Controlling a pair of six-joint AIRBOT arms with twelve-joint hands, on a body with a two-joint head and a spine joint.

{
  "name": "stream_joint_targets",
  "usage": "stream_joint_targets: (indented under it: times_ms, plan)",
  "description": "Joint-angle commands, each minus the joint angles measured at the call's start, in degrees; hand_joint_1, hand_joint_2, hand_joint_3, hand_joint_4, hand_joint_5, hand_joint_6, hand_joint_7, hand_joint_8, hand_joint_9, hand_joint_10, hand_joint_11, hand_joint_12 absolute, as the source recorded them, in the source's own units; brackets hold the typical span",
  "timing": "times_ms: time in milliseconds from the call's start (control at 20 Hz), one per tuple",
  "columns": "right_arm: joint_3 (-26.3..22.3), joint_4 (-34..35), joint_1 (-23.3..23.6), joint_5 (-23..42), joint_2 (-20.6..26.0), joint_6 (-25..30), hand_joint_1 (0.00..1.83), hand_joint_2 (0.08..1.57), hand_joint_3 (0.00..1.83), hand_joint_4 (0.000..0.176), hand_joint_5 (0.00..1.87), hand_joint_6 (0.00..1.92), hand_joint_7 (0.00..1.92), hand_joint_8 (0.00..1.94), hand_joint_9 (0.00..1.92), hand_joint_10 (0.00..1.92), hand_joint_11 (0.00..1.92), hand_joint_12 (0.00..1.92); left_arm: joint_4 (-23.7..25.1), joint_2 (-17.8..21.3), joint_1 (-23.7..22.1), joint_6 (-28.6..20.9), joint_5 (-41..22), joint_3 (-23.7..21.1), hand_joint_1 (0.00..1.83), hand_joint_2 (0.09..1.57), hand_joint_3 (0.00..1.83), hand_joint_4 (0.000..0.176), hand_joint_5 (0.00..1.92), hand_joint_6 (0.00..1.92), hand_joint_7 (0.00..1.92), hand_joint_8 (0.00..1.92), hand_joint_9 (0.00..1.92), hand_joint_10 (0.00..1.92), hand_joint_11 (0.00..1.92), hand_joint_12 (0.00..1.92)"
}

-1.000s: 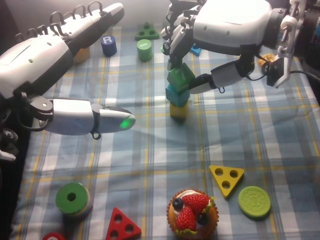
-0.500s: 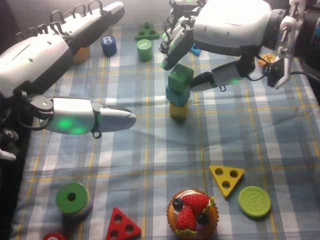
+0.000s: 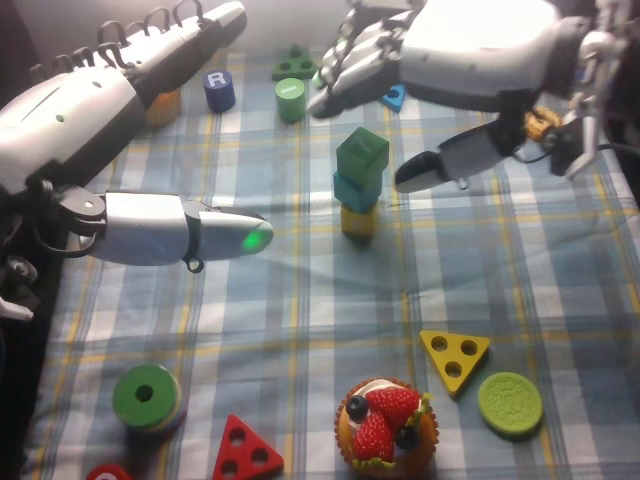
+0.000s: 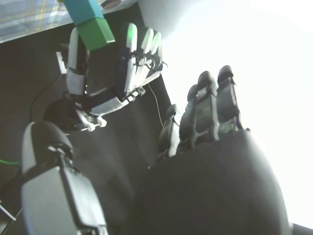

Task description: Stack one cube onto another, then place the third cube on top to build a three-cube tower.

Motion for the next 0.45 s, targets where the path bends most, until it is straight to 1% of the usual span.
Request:
stream_joint_targets:
  times_ms: [0, 50, 100, 150, 200, 250, 300, 350, 400]
  plan:
    - [-0.8, 3.4, 0.5, 7.6, 1.2, 0.2, 1.06, 0.90, 0.00, 0.003, 0.31, 0.00, 0.37, 0.00, 0.38, 0.00, 0.00, 0.94, 2.2, -0.3, -1.1, -1.6, -7.6, 0.3, 0.67, 0.76, 0.00, 0.176, 0.00, 0.00, 0.04, 0.00, 0.06, 0.00, 0.05, 0.02]
    - [-1.5, 4.7, -0.1, 8.9, 2.6, 0.1, 1.05, 0.89, 0.00, 0.019, 0.28, 0.00, 0.35, 0.00, 0.34, 0.01, 0.00, 0.80, 2.9, -0.3, -1.3, -3.7, -8.3, 0.6, 0.68, 0.76, 0.00, 0.176, 0.00, 0.00, 0.05, 0.01, 0.07, 0.00, 0.08, 0.03]
    - [-2.9, 7.2, -1.6, 11.6, 5.1, -0.3, 1.04, 0.89, 0.00, 0.024, 0.22, 0.00, 0.26, 0.00, 0.27, 0.01, 0.00, 0.60, 3.8, -0.1, -1.4, -7.5, -9.9, 1.2, 0.72, 0.76, 0.00, 0.176, 0.00, 0.00, 0.04, 0.00, 0.03, 0.00, 0.05, 0.02]
    - [-4.7, 10.4, -3.1, 14.2, 7.5, -1.8, 0.87, 0.90, 0.00, 0.046, 0.20, 0.00, 0.27, 0.01, 0.30, 0.01, 0.00, 0.53, 4.8, 0.2, -1.4, -11.4, -11.4, 1.5, 0.78, 0.74, 0.00, 0.176, 0.00, 0.00, 0.02, 0.00, 0.00, 0.00, 0.03, 0.01]
    - [-6.8, 14.5, -5.0, 17.6, 9.8, -4.3, 0.83, 0.90, 0.00, 0.048, 0.18, 0.00, 0.27, 0.00, 0.30, 0.01, 0.00, 0.45, 6.1, 0.7, -1.2, -15.8, -13.0, 1.8, 0.78, 0.75, 0.00, 0.176, 0.00, 0.00, 0.00, 0.00, 0.00, 0.00, 0.01, 0.00]
    - [-9.4, 19.4, -8.1, 22.7, 12.5, -7.5, 0.83, 0.92, 0.00, 0.025, 0.19, 0.00, 0.28, 0.00, 0.27, 0.00, 0.00, 0.40, 7.8, 1.6, -0.2, -21.8, -15.2, 2.1, 0.75, 0.75, 0.00, 0.176, 0.00, 0.00, 0.00, 0.00, 0.00, 0.00, 0.00, 0.00]
    - [-10.8, 22.2, -10.1, 26.3, 14.2, -9.2, 0.81, 0.98, 0.02, 0.011, 0.17, 0.00, 0.25, 0.00, 0.24, 0.00, 0.00, 0.34, 8.4, 2.2, 0.6, -25.5, -16.5, 2.3, 0.71, 0.75, 0.00, 0.176, 0.00, 0.00, 0.00, 0.00, 0.00, 0.00, 0.01, 0.00]
    - [-12.7, 25.9, -13.0, 32.5, 15.7, -11.2, 0.82, 0.99, 0.01, 0.002, 0.20, 0.01, 0.27, 0.00, 0.24, 0.00, 0.00, 0.35, 9.2, 2.7, 2.3, -33.0, -19.8, 3.1, 0.72, 0.75, 0.00, 0.176, 0.00, 0.00, 0.00, 0.00, 0.00, 0.00, 0.00, 0.00]
    - [-13.7, 28.1, -15.2, 36.9, 16.0, -11.9, 0.82, 0.99, 0.01, 0.002, 0.20, 0.01, 0.27, 0.00, 0.24, 0.00, 0.00, 0.35, 9.2, 2.8, 4.7, -39.1, -23.4, 4.0, 0.72, 0.75, 0.00, 0.176, 0.00, 0.00, 0.00, 0.00, 0.00, 0.00, 0.00, 0.00]
